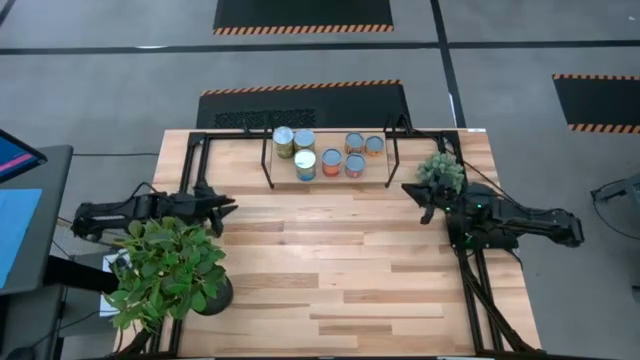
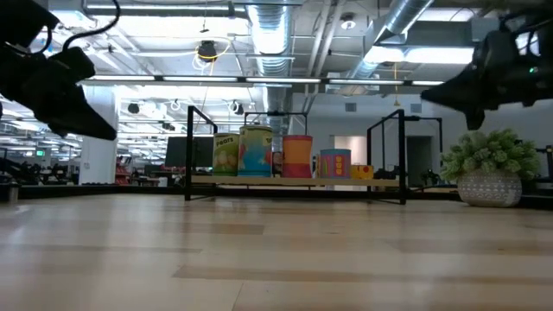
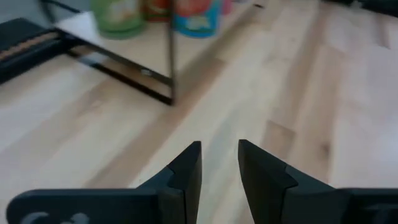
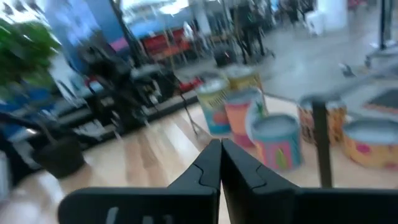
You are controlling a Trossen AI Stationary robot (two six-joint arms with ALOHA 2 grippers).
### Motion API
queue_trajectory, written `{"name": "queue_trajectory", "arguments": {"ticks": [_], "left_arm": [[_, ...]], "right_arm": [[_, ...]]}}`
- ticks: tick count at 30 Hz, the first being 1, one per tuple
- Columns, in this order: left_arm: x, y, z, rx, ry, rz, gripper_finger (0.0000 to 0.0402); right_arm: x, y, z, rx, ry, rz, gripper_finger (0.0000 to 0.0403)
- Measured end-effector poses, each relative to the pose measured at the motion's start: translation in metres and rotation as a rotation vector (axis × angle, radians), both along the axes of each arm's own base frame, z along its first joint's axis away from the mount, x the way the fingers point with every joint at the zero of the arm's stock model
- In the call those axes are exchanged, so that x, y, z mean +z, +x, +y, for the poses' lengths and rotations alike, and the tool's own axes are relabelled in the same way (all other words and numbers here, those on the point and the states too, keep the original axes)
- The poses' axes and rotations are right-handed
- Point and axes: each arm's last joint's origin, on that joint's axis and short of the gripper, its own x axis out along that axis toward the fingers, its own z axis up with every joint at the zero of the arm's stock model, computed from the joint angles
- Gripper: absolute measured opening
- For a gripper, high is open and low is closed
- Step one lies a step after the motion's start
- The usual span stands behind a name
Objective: Pick and place cans onto a shelf
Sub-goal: Return to Home Position
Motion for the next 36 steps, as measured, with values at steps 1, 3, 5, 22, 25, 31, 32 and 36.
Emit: {"name": "queue_trajectory", "arguments": {"ticks": [1, 3, 5, 22, 25, 31, 32, 36], "left_arm": [[0.000, 0.000, -0.002, -0.028, -0.003, 0.004, 0.0093], [-0.001, 0.000, -0.005, -0.081, -0.012, 0.007, 0.0093], [-0.001, 0.000, -0.007, -0.117, -0.016, 0.016, 0.0093], [-0.003, 0.000, -0.008, -0.139, -0.006, 0.039, 0.0093], [-0.003, 0.000, -0.008, -0.140, -0.005, 0.039, 0.0093], [-0.003, 0.000, -0.008, -0.140, -0.005, 0.039, 0.0093], [-0.003, 0.000, -0.008, -0.140, -0.005, 0.039, 0.0093], [-0.003, 0.000, -0.008, -0.140, -0.005, 0.039, 0.0093]], "right_arm": [[0.002, -0.002, 0.001, 0.010, -0.005, -0.031, 0.0033], [0.006, -0.003, 0.004, 0.030, -0.009, -0.067, 0.0033], [0.006, -0.002, 0.006, 0.052, -0.011, -0.086, 0.0033], [0.001, 0.001, 0.018, 0.188, -0.004, -0.048, 0.0033], [0.001, 0.001, 0.018, 0.187, -0.004, -0.047, 0.0033], [0.001, 0.001, 0.018, 0.187, -0.004, -0.045, 0.0033], [0.000, 0.001, 0.018, 0.187, -0.004, -0.045, 0.0033], [0.000, 0.001, 0.018, 0.187, -0.004, -0.044, 0.0033]]}}
